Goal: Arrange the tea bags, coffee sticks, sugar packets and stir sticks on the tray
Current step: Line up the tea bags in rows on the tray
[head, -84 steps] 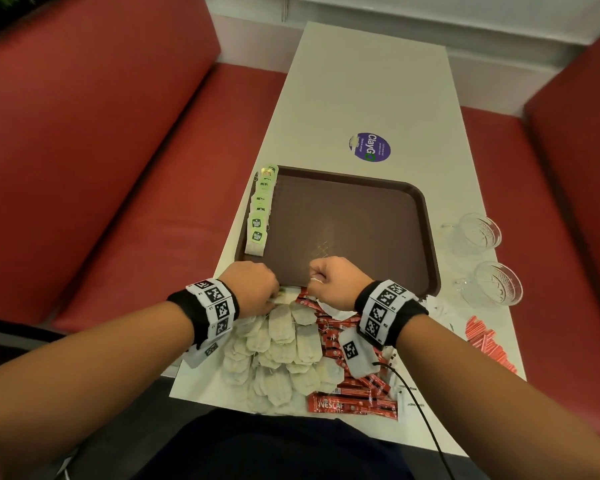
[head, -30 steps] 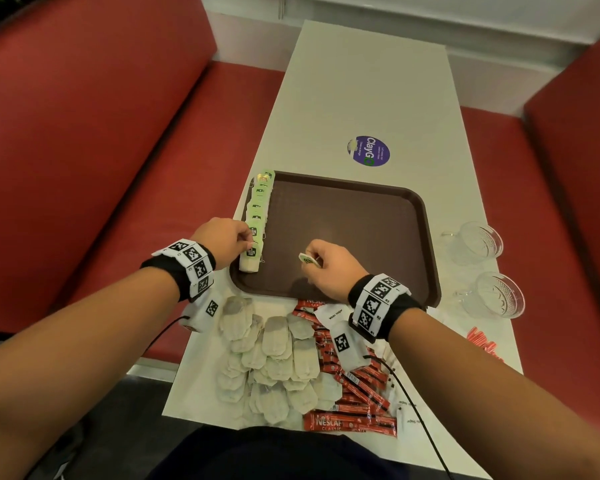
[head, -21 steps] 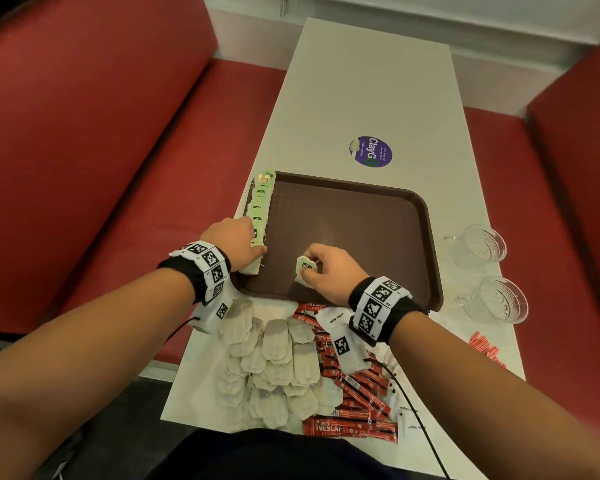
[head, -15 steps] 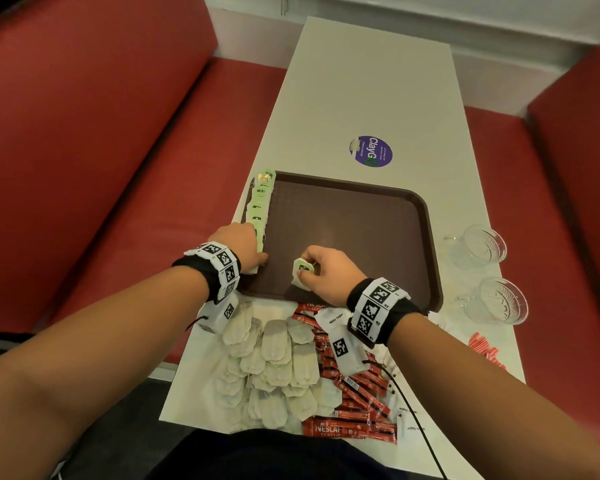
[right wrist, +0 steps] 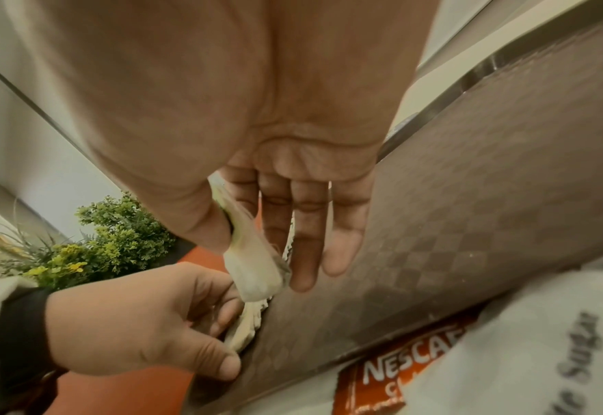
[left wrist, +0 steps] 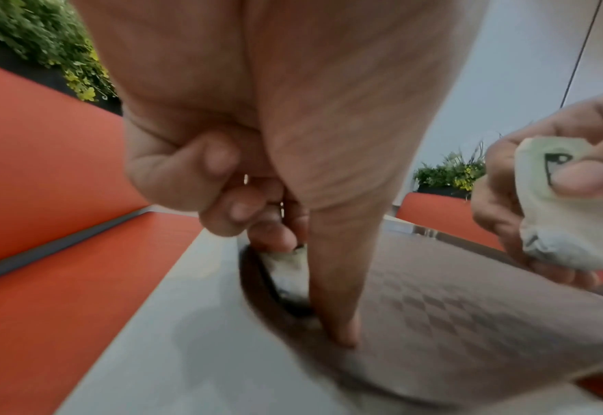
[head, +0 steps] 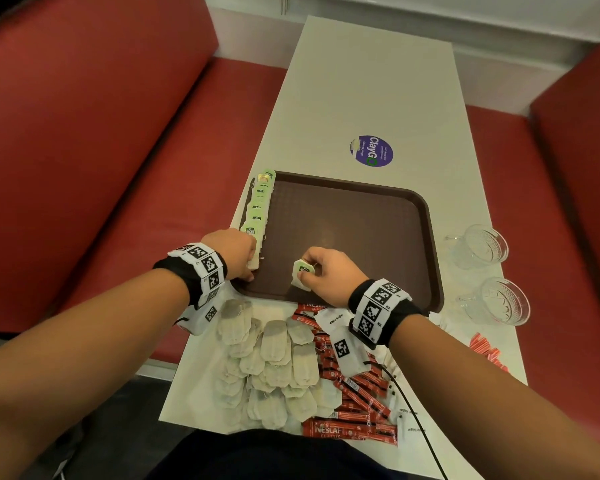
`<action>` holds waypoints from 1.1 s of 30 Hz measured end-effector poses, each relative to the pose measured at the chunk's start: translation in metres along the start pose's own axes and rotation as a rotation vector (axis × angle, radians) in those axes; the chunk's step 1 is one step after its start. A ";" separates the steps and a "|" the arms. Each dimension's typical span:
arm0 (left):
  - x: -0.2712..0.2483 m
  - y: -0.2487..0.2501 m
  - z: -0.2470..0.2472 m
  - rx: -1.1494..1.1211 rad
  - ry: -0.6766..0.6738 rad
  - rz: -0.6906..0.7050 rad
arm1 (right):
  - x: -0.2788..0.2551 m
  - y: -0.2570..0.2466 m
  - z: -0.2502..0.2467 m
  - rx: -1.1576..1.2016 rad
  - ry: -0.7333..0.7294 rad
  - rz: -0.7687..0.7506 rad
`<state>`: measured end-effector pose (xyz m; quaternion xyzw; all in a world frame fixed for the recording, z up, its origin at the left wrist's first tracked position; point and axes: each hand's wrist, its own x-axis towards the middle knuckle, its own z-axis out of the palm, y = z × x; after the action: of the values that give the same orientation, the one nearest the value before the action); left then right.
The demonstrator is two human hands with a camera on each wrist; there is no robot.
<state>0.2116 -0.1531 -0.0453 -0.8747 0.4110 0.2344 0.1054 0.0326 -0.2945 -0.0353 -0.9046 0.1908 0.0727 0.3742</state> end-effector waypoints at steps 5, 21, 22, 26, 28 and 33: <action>0.001 -0.005 -0.001 -0.061 0.023 0.008 | 0.003 -0.001 0.002 0.008 -0.003 -0.001; -0.046 0.016 -0.012 -0.548 0.385 0.412 | 0.007 -0.014 0.005 0.160 0.087 -0.054; -0.047 0.014 -0.011 -0.564 0.381 0.403 | 0.006 -0.013 0.006 0.171 0.086 -0.058; -0.044 -0.002 -0.006 -0.650 0.408 0.281 | 0.003 -0.009 0.004 0.087 -0.032 -0.055; -0.038 -0.015 -0.005 -0.633 0.408 0.192 | -0.002 -0.005 0.003 -0.028 -0.163 -0.065; -0.022 -0.036 0.008 -0.491 0.199 0.033 | -0.014 -0.002 0.005 -0.370 -0.438 -0.082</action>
<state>0.2241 -0.1122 -0.0419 -0.8860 0.3643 0.2415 -0.1547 0.0206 -0.2859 -0.0333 -0.9272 0.0523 0.2846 0.2378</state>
